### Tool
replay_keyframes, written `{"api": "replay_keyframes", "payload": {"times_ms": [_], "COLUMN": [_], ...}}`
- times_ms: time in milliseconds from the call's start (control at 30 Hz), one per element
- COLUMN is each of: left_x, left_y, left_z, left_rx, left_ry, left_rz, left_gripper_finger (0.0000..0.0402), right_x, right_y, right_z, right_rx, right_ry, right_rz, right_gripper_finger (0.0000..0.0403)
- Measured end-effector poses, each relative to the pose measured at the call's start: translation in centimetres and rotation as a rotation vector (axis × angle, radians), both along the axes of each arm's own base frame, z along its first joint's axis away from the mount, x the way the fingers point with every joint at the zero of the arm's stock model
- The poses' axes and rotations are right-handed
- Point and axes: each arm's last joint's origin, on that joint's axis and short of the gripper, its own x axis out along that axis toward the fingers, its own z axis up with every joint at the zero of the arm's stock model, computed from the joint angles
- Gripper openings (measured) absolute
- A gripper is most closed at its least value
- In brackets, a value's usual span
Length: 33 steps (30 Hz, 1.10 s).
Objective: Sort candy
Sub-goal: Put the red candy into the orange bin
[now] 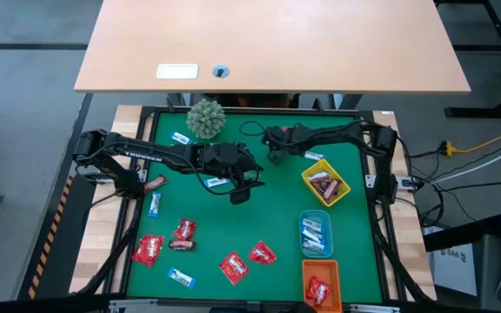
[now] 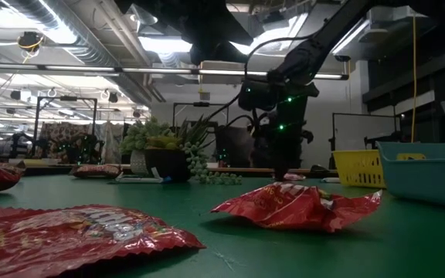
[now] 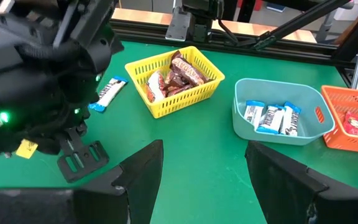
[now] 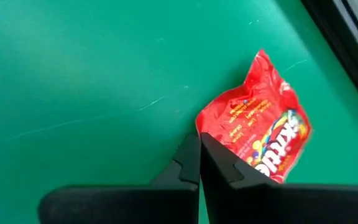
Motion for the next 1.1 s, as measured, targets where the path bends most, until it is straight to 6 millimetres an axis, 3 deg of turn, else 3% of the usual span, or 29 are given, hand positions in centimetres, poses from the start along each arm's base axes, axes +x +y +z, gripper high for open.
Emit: {"api": "replay_keyframes", "payload": {"times_ms": [300,467,1100], "left_x": [0.0,-0.1,-0.8], "left_y": [0.0,0.0,0.0], "left_z": [0.0,0.2,1.4], "left_rx": [0.002,0.004,0.007], "left_ry": [0.0,-0.002,-0.036], "left_rz": [-0.001,-0.002,-0.006], "left_gripper_finger": [0.0224,0.0224,0.0224], "right_x": [0.3,0.5,-0.6], "right_y": [1.6,3.5,16.2], "right_z": [1.9,2.5,8.1], "right_rx": [0.063,0.134,0.496], "right_ry": [-0.07,-0.085,-0.194], "right_rz": [0.062,0.131,0.443], "right_gripper_finger": [0.0001,0.0001,0.0]}}
